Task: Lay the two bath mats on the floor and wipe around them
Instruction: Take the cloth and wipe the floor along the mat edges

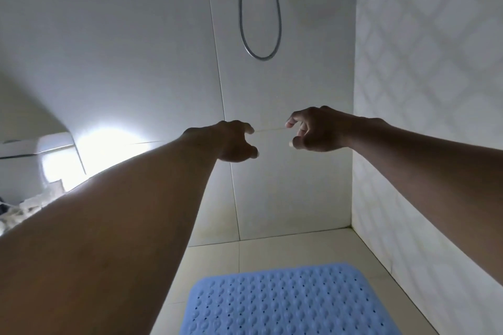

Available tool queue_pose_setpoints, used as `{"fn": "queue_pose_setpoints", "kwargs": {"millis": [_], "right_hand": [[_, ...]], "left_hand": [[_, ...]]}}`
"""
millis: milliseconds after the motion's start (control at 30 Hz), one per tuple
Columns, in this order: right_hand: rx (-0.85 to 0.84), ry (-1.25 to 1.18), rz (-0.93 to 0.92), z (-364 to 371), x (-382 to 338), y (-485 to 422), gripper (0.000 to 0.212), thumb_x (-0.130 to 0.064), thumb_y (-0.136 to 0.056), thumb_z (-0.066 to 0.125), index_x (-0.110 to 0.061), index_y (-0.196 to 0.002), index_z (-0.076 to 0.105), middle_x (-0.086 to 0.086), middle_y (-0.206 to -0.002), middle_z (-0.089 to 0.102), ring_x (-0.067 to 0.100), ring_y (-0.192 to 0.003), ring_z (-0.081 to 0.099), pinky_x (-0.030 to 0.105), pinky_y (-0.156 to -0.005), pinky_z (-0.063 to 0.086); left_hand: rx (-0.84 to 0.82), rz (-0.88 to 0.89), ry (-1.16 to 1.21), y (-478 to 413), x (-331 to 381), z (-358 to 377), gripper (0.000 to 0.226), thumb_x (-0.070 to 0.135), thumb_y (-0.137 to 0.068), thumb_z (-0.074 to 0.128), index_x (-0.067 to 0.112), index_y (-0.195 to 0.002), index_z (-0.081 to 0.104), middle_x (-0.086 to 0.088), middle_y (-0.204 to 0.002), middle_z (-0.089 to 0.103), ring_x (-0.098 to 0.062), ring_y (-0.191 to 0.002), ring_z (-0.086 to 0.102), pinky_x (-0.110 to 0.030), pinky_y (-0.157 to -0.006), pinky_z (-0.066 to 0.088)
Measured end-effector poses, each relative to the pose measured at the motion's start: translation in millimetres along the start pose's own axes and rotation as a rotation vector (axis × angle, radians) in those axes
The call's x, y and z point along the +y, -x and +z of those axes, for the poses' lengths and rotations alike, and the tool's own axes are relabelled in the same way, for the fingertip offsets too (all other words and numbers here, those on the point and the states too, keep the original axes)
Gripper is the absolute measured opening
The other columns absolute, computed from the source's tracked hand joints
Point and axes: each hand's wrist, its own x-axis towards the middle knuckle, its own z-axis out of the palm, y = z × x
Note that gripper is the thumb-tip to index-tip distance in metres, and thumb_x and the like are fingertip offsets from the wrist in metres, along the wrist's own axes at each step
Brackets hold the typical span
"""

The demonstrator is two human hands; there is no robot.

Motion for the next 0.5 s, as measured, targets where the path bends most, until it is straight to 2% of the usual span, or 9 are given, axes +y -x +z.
{"fn": "queue_pose_setpoints", "kwargs": {"millis": [100, 300, 400, 500], "right_hand": [[-0.013, 0.000, -0.003, 9, 0, 0, 0.059, -0.050, -0.073, 0.060, -0.040, -0.131, 0.054, 0.000, -0.114, 0.064, 0.023, -0.109, 0.060, 0.045, -0.099, 0.050], [-0.069, 0.009, -0.024, 9, 0, -7, 0.052, -0.039, -0.086, 0.066, -0.031, -0.136, 0.053, -0.006, -0.113, 0.065, 0.020, -0.116, 0.056, 0.039, -0.102, 0.046], [-0.162, 0.018, -0.002, -36, -10, -25, 0.054, -0.039, -0.088, 0.067, -0.029, -0.140, 0.051, -0.003, -0.124, 0.065, 0.019, -0.120, 0.055, 0.036, -0.103, 0.045], [-0.212, 0.025, 0.046, -121, -28, -61, 0.054, -0.040, -0.088, 0.067, -0.031, -0.139, 0.051, -0.004, -0.126, 0.063, 0.020, -0.122, 0.054, 0.036, -0.104, 0.044]], "left_hand": [[-0.004, 0.012, 0.005, 3, -1, 6, 0.073, 0.055, -0.088, 0.064, 0.041, -0.153, 0.035, 0.000, -0.157, 0.042, -0.026, -0.140, 0.044, -0.043, -0.112, 0.039], [-0.045, 0.040, -0.012, -9, -8, 2, 0.073, 0.058, -0.090, 0.063, 0.040, -0.154, 0.035, -0.001, -0.156, 0.044, -0.026, -0.142, 0.042, -0.045, -0.114, 0.037], [-0.135, 0.026, -0.016, -28, -13, -43, 0.077, 0.062, -0.087, 0.064, 0.040, -0.154, 0.034, -0.002, -0.150, 0.052, -0.027, -0.139, 0.046, -0.047, -0.115, 0.038], [-0.180, 0.009, 0.000, -53, -11, -128, 0.077, 0.066, -0.087, 0.061, 0.039, -0.153, 0.035, -0.001, -0.145, 0.058, -0.027, -0.138, 0.048, -0.047, -0.115, 0.038]]}}
